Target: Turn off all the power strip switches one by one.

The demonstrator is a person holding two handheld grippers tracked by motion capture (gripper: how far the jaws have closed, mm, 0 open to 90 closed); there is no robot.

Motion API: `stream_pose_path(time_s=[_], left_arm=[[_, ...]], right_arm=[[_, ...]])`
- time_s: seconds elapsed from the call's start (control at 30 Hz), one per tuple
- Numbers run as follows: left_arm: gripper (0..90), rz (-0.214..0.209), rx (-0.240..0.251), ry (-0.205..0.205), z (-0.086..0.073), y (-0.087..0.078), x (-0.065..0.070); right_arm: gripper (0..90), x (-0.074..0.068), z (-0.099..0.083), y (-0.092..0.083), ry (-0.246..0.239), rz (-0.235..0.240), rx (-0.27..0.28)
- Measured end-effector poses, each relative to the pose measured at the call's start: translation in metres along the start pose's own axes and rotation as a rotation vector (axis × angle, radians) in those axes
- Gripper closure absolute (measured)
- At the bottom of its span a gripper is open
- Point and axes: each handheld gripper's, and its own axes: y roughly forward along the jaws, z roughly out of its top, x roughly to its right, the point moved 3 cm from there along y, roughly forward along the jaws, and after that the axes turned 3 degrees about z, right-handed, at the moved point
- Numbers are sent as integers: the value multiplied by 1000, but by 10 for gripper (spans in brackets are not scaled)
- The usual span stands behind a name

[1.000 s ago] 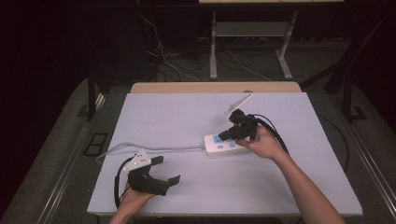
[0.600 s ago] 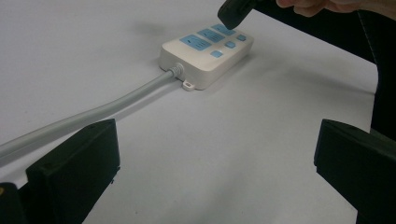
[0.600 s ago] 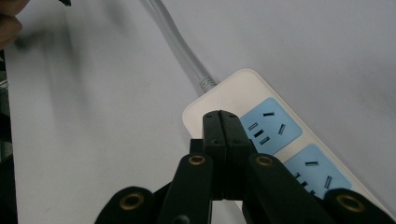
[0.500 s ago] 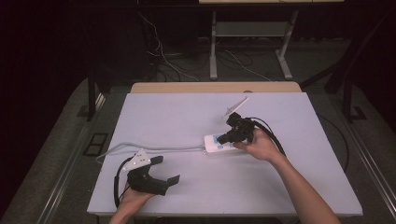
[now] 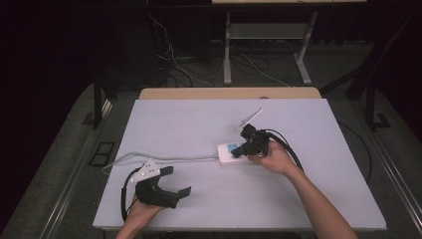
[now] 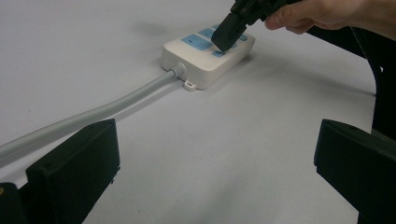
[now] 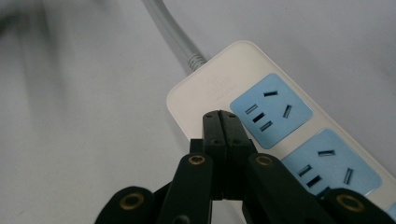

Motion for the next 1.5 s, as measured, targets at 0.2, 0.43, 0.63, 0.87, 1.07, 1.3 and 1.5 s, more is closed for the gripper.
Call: stream_pose_path(time_s=[0.2, 0.43, 0.63, 0.87, 1.07, 1.3, 1.5], left_arm=[[0, 0, -1, 0, 0, 0, 0], [0, -3, -4, 3, 0, 1, 1], [0, -2, -7, 6, 0, 1, 1], [0, 0, -7, 6, 0, 1, 2], [0, 0, -7, 4, -1, 1, 2], [0, -2, -10, 11, 0, 2, 4], [0, -1, -6, 4, 0, 2, 2]], right_arm=[[900, 1, -1, 3, -10, -14, 2], [900, 0, -1, 4, -16, -17, 9], [900, 1, -4, 4, -7, -9, 31], [900, 0, -6, 4, -12, -12, 38], [900, 0, -6, 4, -21, -19, 42], [900, 1, -11, 2, -15, -30, 47], [900, 1, -10, 2, -14, -30, 46]])
